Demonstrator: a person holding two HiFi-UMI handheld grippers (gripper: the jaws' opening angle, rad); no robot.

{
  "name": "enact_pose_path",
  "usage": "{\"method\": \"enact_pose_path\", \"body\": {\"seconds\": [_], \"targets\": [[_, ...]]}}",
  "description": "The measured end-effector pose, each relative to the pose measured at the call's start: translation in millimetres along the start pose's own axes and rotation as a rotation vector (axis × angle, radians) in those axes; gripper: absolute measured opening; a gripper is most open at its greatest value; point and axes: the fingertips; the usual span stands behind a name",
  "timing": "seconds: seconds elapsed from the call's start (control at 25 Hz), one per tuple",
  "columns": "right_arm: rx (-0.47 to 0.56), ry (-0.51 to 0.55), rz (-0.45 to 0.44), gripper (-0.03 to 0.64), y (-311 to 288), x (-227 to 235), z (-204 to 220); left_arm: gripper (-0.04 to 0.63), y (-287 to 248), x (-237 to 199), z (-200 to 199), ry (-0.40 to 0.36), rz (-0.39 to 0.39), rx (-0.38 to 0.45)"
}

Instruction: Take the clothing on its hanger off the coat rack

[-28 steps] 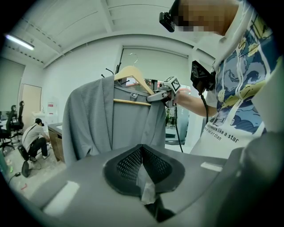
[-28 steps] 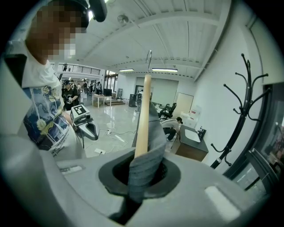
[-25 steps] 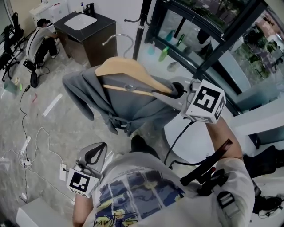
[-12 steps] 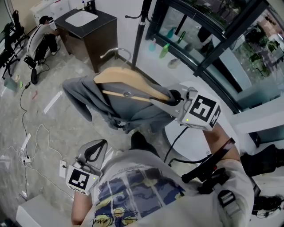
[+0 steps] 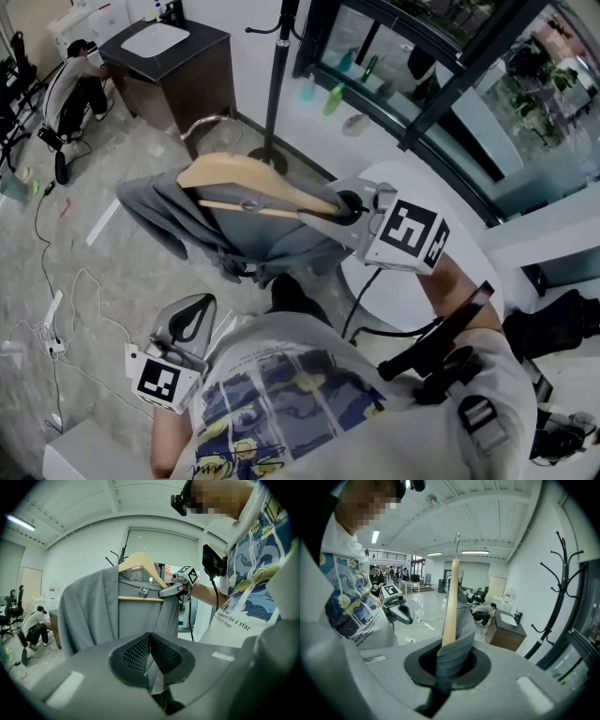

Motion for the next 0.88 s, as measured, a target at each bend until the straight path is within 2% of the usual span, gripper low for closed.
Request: {"method": "enact_pose_path", "body": {"seconds": [0.88], "targets": [[-0.019,0.0,-0.013,0.006,-4.9,1.5,4.9,0.005,-6.5,-2.8,2.7,0.013,0.001,-0.012]]}}
Point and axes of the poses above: the fingertips, and each gripper's own axes: y backward along the fingers, x to its right, z out of its underside, and after that the axes turned 2 degrees about -z, right-handed
